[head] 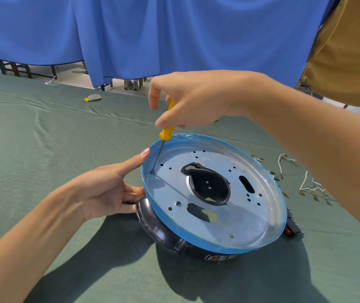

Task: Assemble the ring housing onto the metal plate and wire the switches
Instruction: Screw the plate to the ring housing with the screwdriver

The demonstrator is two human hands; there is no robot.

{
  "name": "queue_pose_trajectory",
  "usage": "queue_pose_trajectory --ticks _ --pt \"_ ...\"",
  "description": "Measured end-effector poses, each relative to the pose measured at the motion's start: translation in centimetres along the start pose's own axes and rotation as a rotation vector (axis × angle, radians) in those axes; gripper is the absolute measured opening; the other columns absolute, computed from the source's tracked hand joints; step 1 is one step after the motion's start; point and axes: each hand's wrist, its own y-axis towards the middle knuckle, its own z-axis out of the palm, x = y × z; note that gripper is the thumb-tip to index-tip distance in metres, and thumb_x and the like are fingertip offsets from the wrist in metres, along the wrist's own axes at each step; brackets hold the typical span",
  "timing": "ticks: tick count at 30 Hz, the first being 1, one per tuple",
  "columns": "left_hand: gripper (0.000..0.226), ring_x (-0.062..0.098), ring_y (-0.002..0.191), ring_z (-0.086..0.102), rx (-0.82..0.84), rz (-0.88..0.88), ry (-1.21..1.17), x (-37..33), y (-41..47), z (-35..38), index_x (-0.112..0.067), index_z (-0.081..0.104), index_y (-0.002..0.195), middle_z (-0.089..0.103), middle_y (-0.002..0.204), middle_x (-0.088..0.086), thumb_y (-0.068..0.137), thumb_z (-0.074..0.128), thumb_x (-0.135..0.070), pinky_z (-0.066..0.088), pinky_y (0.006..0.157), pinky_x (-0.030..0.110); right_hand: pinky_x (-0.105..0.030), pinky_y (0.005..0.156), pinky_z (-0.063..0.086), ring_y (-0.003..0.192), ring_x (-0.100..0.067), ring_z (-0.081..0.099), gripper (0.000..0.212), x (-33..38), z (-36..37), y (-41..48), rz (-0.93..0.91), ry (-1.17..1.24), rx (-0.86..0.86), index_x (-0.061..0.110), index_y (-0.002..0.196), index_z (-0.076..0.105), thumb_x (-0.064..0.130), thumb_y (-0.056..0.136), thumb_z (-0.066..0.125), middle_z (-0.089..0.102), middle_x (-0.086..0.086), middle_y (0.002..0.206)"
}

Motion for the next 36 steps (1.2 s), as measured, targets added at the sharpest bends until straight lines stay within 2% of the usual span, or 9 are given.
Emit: queue_pose_trajectory --ticks 3,6,9,12,16,19,23,29,36 --pt "0.079 0.031 0.086 0.068 -0.002 0.006 0.012 -0.1 0.0 -0.1 -0.034 0.071 0.115 0.069 0.110 0.024 0.043 0.090 -0.061 0.060 0.072 0.039 -0.012 0.034 0.032 0.054 -0.008 0.056 0.023 0.2 0.7 0.4 -0.034 -0.011 -0.097 0.017 0.098 0.065 0.038 0.090 0.056 0.063 0.004 0.053" --pt "0.081 0.033 0.087 0.068 0.004 0.014 0.006 0.1 0.0 -0.2 -0.032 0.070 0.118 0.068 0.113 0.027 0.044 0.089 -0.060 0.061 0.073 0.037 -0.021 0.048 0.043 0.073 -0.016 0.065 0.048 0.5 0.7 0.4 0.002 -0.082 -0.008 0.015 0.109 0.064 0.057 0.087 0.057 0.070 -0.002 0.084" --pt "0.083 0.032 0.084 0.069 0.010 0.028 -0.012 0.2 -0.1 -0.2 -0.030 0.072 0.114 0.069 0.110 0.027 0.039 0.093 -0.058 0.060 0.071 0.036 -0.025 0.048 0.044 0.062 -0.016 0.061 0.039 0.5 0.0 -0.2 -0.012 0.073 0.069 0.029 0.115 0.052 0.042 0.082 0.068 0.067 -0.001 0.093" --pt "0.083 0.034 0.082 0.069 -0.003 0.040 -0.026 0.2 -0.1 0.0 -0.029 0.074 0.111 0.068 0.107 0.028 0.036 0.095 -0.056 0.060 0.068 0.038 -0.023 0.050 0.038 0.076 -0.009 0.056 0.029 0.6 0.6 0.1 -0.104 -0.050 -0.126 0.027 0.106 0.055 0.043 0.085 0.067 0.052 0.009 0.082" --pt "0.082 0.035 0.082 0.069 -0.002 0.045 -0.030 0.4 -0.2 0.0 -0.028 0.072 0.115 0.068 0.107 0.029 0.041 0.093 -0.057 0.059 0.069 0.039 -0.032 0.060 0.036 0.081 -0.030 0.054 0.041 1.3 1.9 0.9 -0.037 -0.167 -0.232 0.017 0.083 0.051 0.056 0.094 0.048 0.053 -0.004 0.086" --pt "0.081 0.035 0.082 0.069 -0.012 0.048 -0.040 0.4 -0.3 -0.1 -0.028 0.073 0.114 0.068 0.106 0.030 0.041 0.094 -0.055 0.059 0.069 0.039 -0.030 0.050 0.027 0.059 -0.019 0.040 0.043 1.3 1.3 0.5 0.034 -0.212 -0.186 0.018 0.064 0.036 0.047 0.093 0.049 0.041 -0.001 0.065" --pt "0.080 0.035 0.082 0.069 -0.014 0.061 -0.051 0.4 -0.2 0.1 -0.027 0.074 0.113 0.068 0.108 0.029 0.041 0.096 -0.054 0.060 0.069 0.039 -0.024 0.043 0.024 0.049 -0.016 0.037 0.034 1.7 0.4 0.1 0.021 -0.258 -0.101 0.015 0.061 0.041 0.028 0.089 0.056 0.042 0.001 0.055" --pt "0.063 0.032 0.080 0.069 -0.041 0.077 -0.065 0.6 -0.1 0.2 -0.026 0.076 0.107 0.069 0.108 0.028 0.052 0.088 -0.054 0.059 0.068 0.039 -0.023 0.043 0.026 0.052 -0.013 0.042 0.021 2.2 0.3 0.4 -0.066 -0.263 -0.045 0.017 0.085 0.068 0.038 0.086 0.065 0.054 0.001 0.067" --pt "0.074 0.033 0.086 0.069 -0.030 0.079 -0.047 0.6 -0.1 0.2 -0.028 0.076 0.108 0.070 0.109 0.026 0.042 0.094 -0.055 0.059 0.071 0.040 -0.022 0.046 0.031 0.057 -0.004 0.051 0.015 1.7 -0.6 0.1 -0.168 -0.260 0.054 0.031 0.074 0.064 0.038 0.079 0.075 0.057 0.013 0.067"
